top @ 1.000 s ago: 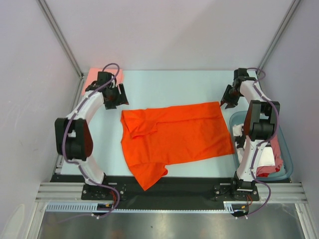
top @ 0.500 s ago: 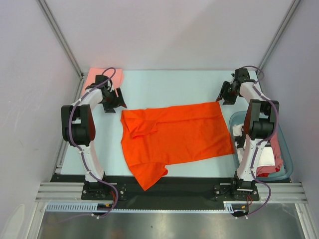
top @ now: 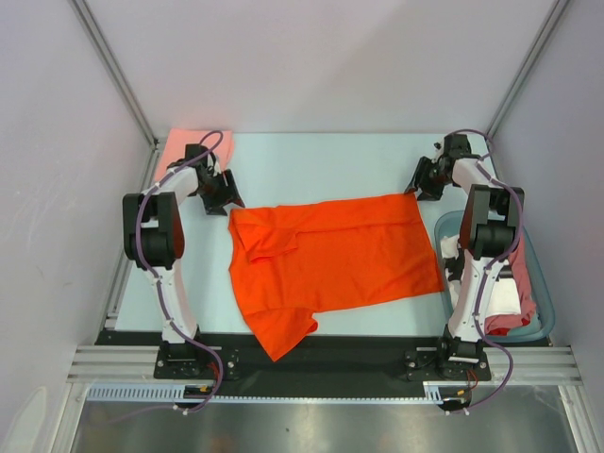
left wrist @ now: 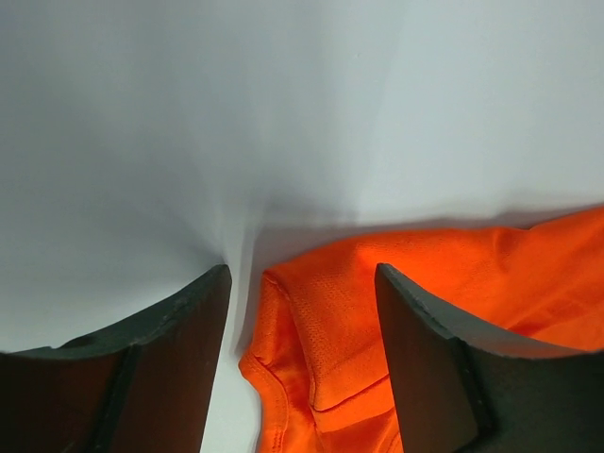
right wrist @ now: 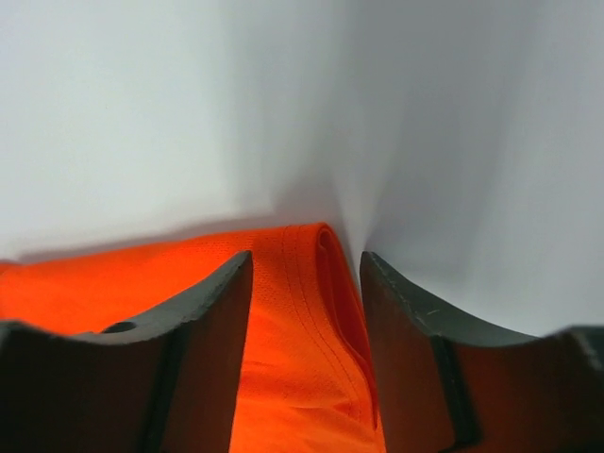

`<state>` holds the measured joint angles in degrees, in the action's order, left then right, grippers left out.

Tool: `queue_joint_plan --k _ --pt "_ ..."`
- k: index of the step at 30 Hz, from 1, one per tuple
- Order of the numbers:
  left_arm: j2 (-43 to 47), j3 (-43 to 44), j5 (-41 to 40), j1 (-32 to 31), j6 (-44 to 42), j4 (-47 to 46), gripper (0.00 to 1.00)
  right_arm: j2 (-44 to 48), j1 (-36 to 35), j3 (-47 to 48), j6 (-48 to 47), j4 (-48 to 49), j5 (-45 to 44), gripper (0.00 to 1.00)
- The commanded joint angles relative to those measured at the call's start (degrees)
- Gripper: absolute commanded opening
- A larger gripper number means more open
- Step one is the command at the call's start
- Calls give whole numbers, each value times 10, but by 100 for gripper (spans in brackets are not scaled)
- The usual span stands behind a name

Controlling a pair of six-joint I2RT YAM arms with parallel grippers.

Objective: Fold and stack the t-shirts
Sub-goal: Fold the tshirt

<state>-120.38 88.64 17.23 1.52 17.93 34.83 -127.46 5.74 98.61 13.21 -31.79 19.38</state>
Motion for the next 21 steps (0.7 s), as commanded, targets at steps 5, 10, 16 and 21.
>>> queue_joint_plan --k 5,10,16,21 --pt "6 -8 22 2 -3 -1 62 2 4 3 -3 7 11 47" --pt "9 -19 31 2 -1 -3 56 10 4 18 6 6 21 39" --pt "9 -15 32 2 -1 -8 47 5 4 35 11 -5 24 27" --pt "7 -14 33 6 2 -6 36 3 5 39 22 4 29 18"
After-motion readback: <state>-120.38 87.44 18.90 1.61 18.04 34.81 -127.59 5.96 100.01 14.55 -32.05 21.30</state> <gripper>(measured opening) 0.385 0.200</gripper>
